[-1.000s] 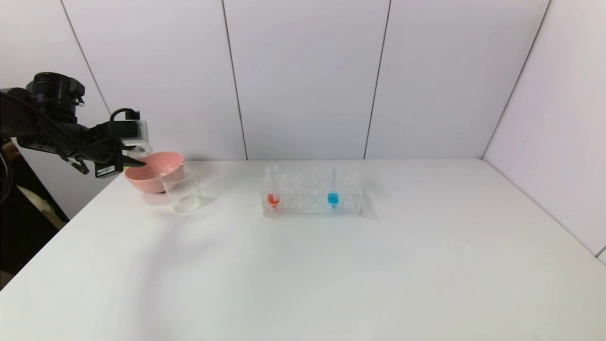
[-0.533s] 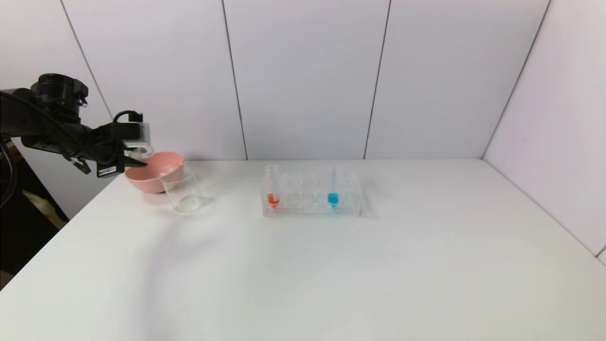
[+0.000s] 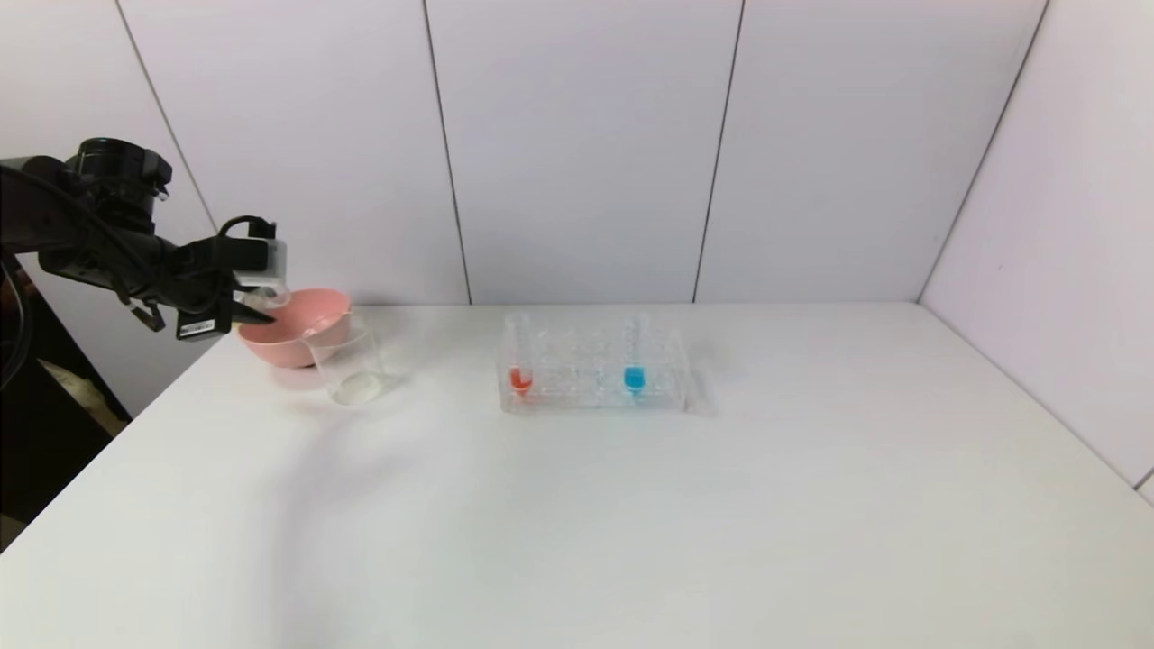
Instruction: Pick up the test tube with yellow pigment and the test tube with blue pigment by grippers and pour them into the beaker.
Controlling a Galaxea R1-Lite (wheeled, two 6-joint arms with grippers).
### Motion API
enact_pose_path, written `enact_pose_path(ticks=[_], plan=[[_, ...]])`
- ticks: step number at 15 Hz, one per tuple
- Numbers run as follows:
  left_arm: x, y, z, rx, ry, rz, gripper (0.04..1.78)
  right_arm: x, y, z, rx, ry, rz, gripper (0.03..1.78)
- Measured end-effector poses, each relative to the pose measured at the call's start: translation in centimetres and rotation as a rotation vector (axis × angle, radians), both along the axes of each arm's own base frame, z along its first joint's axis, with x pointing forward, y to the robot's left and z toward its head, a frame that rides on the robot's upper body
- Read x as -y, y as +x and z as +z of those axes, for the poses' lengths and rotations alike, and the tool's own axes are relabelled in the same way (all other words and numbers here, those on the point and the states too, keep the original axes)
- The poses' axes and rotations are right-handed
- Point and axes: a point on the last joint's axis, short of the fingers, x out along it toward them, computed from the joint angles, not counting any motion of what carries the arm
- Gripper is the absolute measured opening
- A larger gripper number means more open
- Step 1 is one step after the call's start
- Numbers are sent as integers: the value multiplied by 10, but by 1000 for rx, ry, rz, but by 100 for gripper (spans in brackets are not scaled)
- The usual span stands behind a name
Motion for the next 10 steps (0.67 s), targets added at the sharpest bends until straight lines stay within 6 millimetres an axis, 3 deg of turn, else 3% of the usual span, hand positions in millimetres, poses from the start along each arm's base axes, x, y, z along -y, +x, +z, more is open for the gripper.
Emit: enact_pose_path(ticks=[10], plan=[[0, -2, 3, -80, 84, 0, 47, 0, 0, 0, 0, 0, 0, 171]])
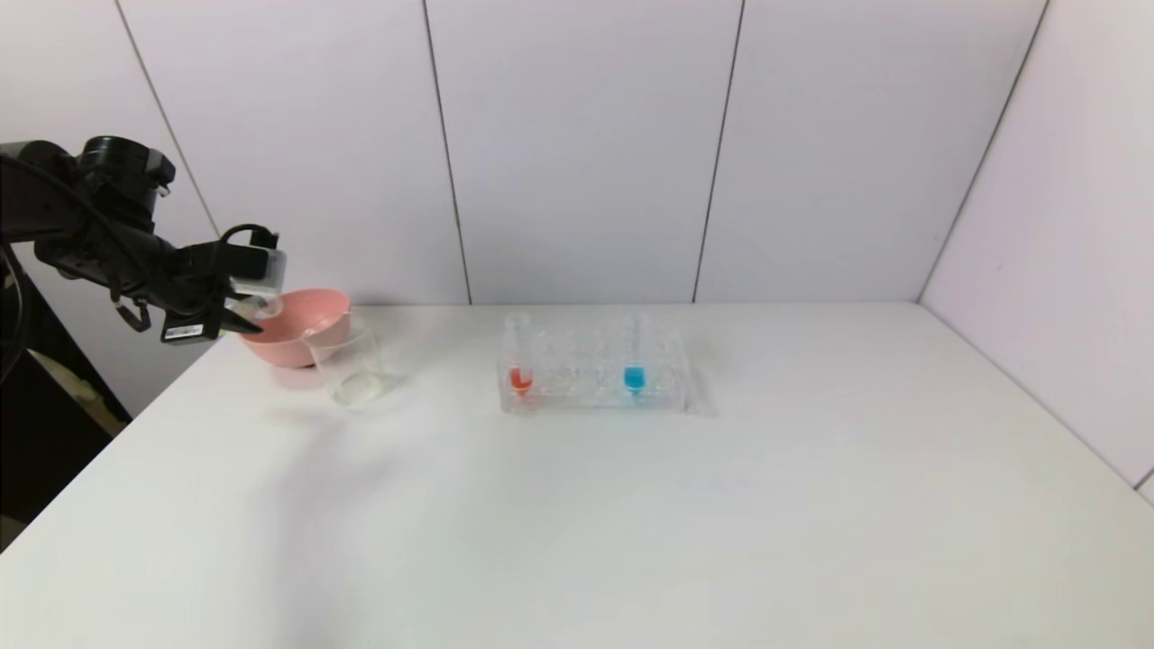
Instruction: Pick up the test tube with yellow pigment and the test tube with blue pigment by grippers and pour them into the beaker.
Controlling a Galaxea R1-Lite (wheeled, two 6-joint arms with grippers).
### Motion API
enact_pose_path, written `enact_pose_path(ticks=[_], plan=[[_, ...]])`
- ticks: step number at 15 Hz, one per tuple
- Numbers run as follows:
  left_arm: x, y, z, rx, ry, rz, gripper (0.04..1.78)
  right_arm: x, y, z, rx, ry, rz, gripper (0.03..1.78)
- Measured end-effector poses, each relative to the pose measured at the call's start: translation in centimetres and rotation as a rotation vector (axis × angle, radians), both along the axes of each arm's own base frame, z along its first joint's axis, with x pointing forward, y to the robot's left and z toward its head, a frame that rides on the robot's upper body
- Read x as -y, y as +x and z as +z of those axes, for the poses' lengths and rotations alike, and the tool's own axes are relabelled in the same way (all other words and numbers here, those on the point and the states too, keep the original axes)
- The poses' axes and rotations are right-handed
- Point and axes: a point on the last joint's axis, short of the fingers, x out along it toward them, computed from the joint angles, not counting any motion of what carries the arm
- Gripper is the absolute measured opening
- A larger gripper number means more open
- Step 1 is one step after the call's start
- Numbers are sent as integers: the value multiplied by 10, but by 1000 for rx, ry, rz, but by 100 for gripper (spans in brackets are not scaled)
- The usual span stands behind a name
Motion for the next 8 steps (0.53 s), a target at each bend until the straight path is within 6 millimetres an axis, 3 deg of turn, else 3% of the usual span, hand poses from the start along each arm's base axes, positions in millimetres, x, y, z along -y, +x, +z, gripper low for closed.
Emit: enact_pose_path(ticks=[8], plan=[[0, 2, -4, -39, 34, 10, 47, 0, 0, 0, 0, 0, 0, 171]])
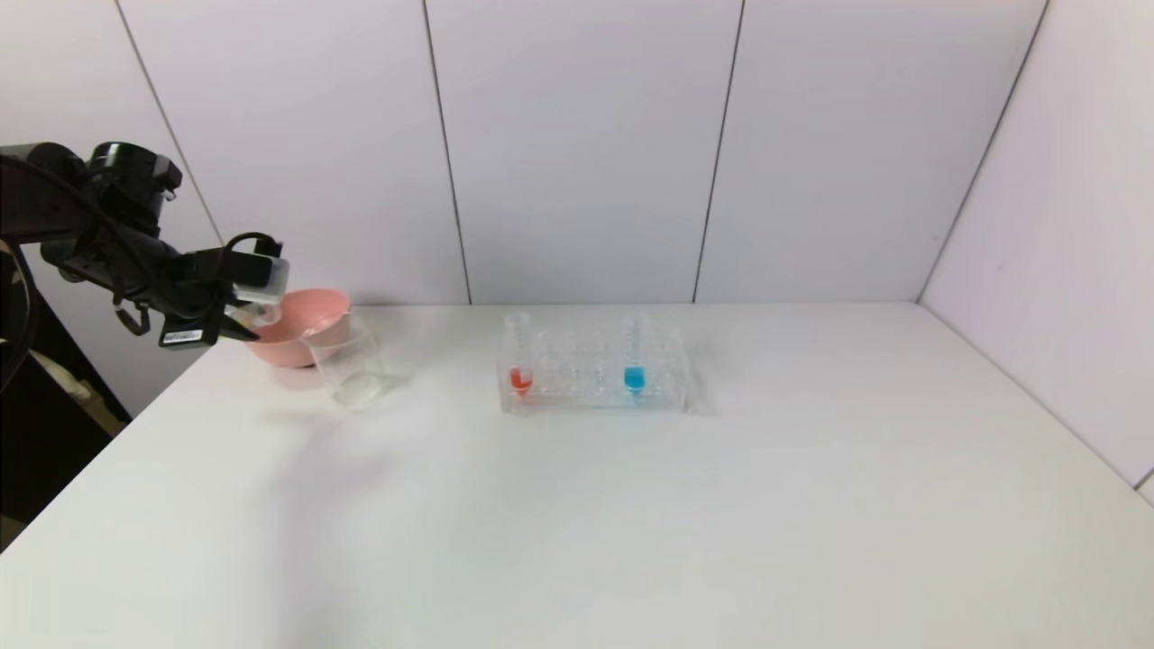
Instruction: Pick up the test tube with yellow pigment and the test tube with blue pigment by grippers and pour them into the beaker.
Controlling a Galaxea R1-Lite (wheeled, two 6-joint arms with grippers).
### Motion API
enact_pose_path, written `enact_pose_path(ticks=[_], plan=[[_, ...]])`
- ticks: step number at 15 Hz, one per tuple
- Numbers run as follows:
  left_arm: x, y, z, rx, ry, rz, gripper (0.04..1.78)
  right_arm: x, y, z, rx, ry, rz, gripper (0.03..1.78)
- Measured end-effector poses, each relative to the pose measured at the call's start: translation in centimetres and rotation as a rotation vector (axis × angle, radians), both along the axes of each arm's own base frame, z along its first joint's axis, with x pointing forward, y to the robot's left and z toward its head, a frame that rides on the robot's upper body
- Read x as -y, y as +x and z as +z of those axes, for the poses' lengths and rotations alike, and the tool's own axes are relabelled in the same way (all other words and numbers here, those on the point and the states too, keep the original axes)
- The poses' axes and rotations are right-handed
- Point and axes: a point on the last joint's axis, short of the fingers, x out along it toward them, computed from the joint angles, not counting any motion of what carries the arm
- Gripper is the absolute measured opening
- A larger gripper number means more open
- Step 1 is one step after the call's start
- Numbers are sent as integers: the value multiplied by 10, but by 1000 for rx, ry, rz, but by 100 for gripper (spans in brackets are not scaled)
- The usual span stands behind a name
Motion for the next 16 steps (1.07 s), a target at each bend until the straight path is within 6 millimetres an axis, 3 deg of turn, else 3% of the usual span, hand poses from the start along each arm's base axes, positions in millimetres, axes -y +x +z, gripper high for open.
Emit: enact_pose_path(ticks=[11, 16], plan=[[6, 7, -5, -4, 29, 4, 47, 0, 0, 0, 0, 0, 0, 171], [19, 12, -3, 18, 80, 8, 47, 0, 0, 0, 0, 0, 0, 171]])
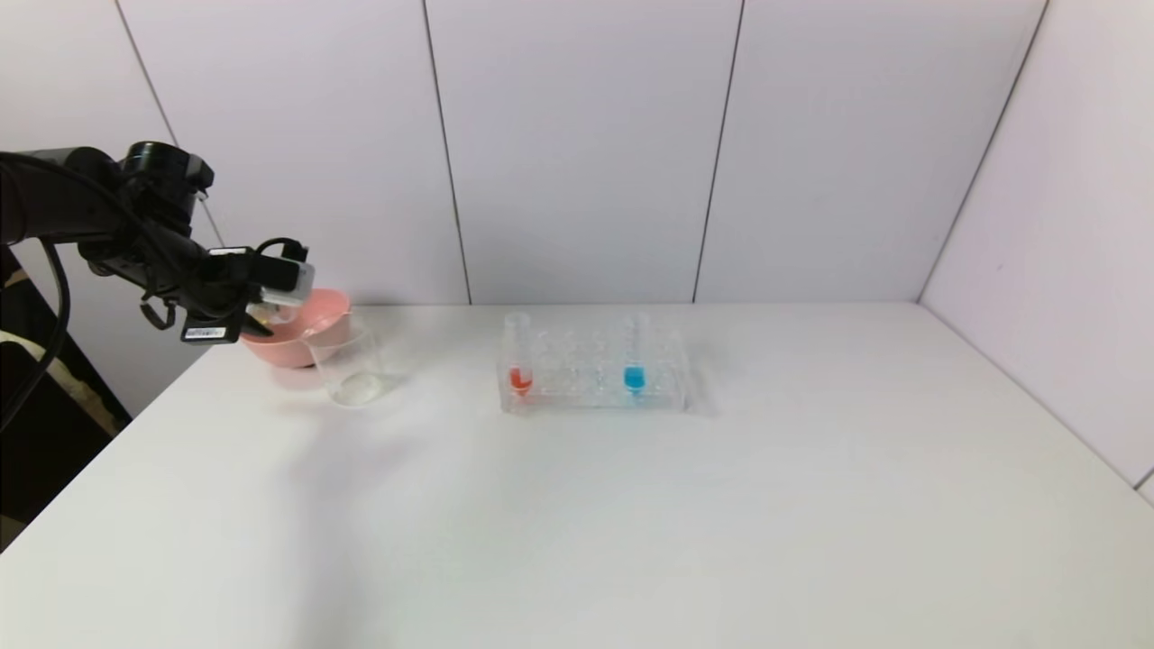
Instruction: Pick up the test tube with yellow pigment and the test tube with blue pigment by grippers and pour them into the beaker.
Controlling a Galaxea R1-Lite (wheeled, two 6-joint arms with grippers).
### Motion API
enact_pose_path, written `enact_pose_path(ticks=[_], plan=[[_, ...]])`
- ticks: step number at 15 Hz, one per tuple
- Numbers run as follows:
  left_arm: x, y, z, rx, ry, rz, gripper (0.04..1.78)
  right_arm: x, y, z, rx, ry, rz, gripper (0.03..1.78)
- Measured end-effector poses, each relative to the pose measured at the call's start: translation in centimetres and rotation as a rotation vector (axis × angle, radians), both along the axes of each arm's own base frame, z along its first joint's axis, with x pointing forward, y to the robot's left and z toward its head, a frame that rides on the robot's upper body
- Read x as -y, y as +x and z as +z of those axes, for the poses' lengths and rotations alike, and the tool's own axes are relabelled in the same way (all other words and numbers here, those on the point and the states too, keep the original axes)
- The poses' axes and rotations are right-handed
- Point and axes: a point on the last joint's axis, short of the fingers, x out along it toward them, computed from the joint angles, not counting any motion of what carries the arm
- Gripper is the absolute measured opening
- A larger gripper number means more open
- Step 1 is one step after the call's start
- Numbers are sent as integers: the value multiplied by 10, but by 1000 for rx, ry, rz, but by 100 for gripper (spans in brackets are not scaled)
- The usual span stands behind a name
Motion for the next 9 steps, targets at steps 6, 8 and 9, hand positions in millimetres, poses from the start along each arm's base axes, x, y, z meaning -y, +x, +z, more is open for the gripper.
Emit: enact_pose_path(ticks=[6, 8, 9], plan=[[10, 3, 0, 6, 23, -8, 47, 0, 0, 0, 0, 0, 0, 171], [14, 6, 2, 31, 41, -10, 47, 0, 0, 0, 0, 0, 0, 171], [16, 7, 3, 48, 67, -13, 47, 0, 0, 0, 0, 0, 0, 171]])
